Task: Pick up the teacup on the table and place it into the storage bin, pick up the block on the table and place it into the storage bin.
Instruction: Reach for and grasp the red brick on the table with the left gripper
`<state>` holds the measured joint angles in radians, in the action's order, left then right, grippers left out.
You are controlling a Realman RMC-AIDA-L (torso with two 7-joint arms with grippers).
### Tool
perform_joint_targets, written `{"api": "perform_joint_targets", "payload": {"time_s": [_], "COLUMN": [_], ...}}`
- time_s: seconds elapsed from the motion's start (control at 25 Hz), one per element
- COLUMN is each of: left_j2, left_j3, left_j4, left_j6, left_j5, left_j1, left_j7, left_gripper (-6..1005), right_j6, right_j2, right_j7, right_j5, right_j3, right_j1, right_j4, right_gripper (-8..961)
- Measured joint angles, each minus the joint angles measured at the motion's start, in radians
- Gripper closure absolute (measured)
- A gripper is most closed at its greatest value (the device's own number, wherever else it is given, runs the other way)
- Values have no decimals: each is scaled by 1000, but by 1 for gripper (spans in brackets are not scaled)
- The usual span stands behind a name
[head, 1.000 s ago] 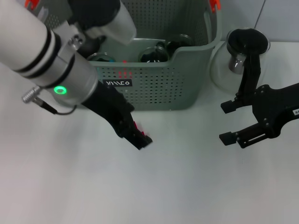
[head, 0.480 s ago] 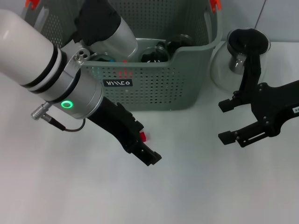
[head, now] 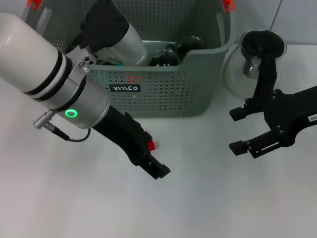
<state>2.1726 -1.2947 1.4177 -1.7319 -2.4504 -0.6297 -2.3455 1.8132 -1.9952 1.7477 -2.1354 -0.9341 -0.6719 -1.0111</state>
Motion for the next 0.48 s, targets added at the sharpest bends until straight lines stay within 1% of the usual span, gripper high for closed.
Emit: {"api": "perform_joint_targets", "payload": {"time_s": [0.48], "left_j2": [1], "left_j3": [-1], "left_j4": [-2], "left_j6": [-5], "left_j5": [-1], "left_j1": [1], "left_j7": [0], "left_gripper": [47], "right_j6": [-1], "right_j2": [-1], "right_j7": [4], "right_j5": [0], "right_j3": [2], "right_j1": [0], "right_j4": [0], "right_gripper": [27]}}
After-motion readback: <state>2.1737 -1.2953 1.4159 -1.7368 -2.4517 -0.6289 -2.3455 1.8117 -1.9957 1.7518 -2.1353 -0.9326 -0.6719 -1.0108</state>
